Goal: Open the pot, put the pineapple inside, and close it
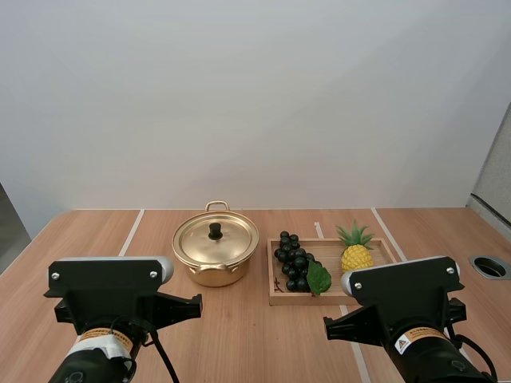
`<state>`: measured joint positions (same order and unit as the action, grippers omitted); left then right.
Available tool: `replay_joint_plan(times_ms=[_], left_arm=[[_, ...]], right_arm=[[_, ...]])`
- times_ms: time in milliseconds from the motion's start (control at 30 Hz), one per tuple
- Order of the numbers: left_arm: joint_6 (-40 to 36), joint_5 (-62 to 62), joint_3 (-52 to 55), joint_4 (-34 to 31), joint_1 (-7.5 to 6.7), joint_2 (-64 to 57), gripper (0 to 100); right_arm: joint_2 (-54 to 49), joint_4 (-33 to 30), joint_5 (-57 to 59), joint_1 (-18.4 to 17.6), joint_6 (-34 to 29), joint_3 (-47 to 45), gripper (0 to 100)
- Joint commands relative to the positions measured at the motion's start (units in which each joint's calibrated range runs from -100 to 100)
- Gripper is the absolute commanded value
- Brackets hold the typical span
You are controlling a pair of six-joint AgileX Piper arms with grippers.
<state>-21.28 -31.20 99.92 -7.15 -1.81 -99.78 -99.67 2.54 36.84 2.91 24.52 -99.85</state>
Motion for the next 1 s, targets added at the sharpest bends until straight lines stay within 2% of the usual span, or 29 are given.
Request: replay_joint_plan(times_ms=[0,600,967], left_arm=[[-0.56,1.90,0.08,-0.34,-2.45,-0.22,0],[-0.56,1.90,0.08,-0.34,-2.45,-0.22,0],[-0.56,1.90,0.08,-0.34,-1.47,-0.22,0]], right_arm=[[-0.33,0.63,-5.25,-2.73,-5.88,-0.15,0],[-0.33,0.63,-5.42,-2.73,-5.87,-0.15,0],[-0.33,0.63,-5.42,-2.78,-5.87,-0.15,0]])
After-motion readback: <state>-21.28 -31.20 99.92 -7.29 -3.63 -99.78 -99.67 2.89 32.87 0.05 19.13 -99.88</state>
